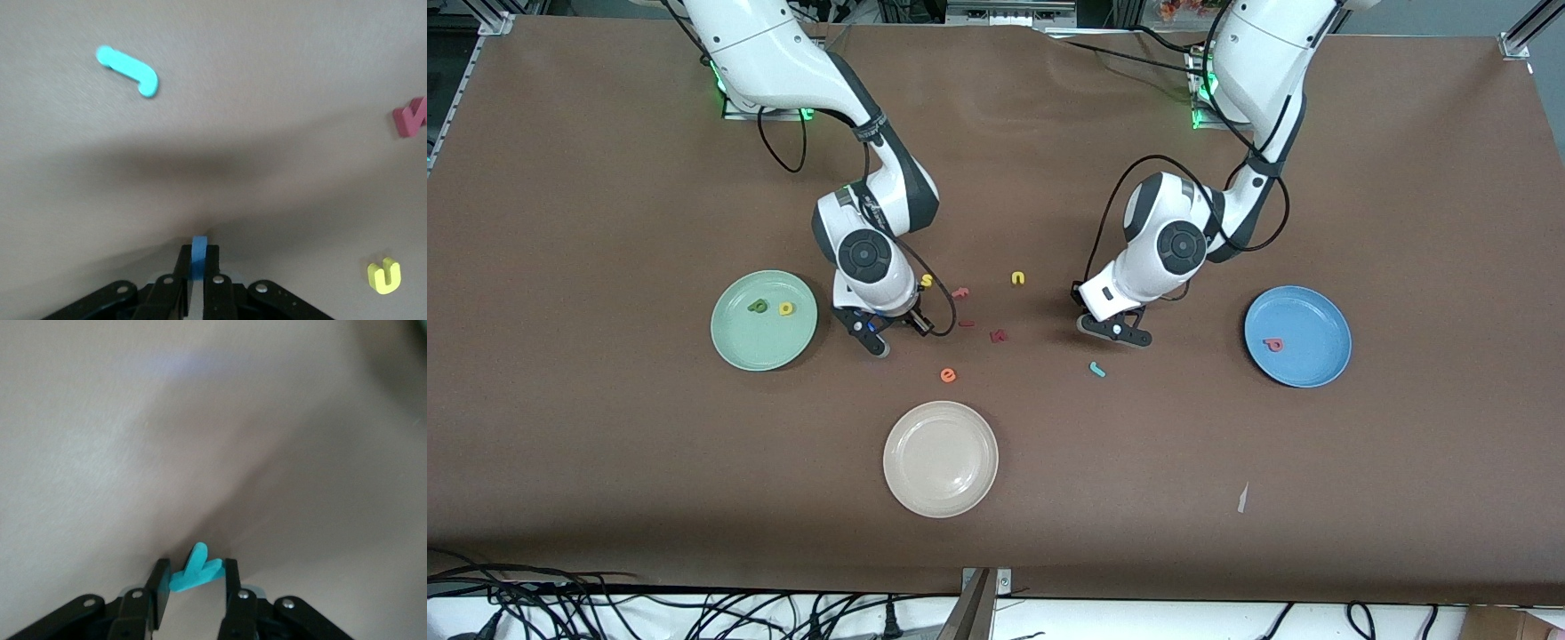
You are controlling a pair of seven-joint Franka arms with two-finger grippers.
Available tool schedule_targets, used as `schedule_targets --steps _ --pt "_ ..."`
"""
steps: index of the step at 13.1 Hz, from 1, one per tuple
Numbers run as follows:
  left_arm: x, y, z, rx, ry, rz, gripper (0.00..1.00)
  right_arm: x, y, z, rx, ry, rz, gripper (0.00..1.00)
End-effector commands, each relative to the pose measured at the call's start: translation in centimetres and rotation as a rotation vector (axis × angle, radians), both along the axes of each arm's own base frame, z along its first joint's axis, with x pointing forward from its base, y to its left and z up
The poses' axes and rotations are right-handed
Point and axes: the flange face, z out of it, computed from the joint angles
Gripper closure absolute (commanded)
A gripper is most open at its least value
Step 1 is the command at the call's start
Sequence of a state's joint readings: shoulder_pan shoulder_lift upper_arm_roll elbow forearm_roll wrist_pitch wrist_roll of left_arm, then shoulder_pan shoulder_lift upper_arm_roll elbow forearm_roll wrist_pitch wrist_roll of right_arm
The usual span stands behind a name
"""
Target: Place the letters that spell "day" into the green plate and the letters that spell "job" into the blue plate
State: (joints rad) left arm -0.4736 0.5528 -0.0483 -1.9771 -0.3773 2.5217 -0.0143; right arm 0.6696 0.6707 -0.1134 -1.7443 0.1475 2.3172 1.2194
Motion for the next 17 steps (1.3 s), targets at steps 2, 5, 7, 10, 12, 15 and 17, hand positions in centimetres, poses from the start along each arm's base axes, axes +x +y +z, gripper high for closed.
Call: schedule_targets --steps 2,5,7,10,12,15,17 --pt "3.5 8.4 5.2 0.024 0.016 -0.007 1.0 2.2 -5.5 4.3 -0.037 0.063 0.146 1.0" --pt "5.1 16.3 7.1 0.049 0.048 0.013 0.99 3.7 -10.0 6.7 -0.047 0.095 0.252 1.0" --pt "5.7 21.5 6.7 0.069 0.04 -0.059 0.97 4.5 -14.3 6.1 -0.064 0.114 0.317 1.0" --pt "5.8 26.9 6.0 0.155 0.039 -0.13 0.97 5.7 -19.1 5.4 -0.052 0.121 0.34 0.06" --pt "5.2 29.7 5.2 0.19 0.054 -0.176 0.96 5.8 -19.1 5.9 -0.046 0.124 0.335 0.0" --pt "5.0 31.4 4.5 0.19 0.063 -0.214 0.88 5.9 -18.5 7.2 -0.034 0.106 0.347 0.0" --pt "5.0 31.4 4.5 0.189 0.063 -0.215 0.55 5.7 -18.3 10.4 -0.007 0.098 0.354 0.0"
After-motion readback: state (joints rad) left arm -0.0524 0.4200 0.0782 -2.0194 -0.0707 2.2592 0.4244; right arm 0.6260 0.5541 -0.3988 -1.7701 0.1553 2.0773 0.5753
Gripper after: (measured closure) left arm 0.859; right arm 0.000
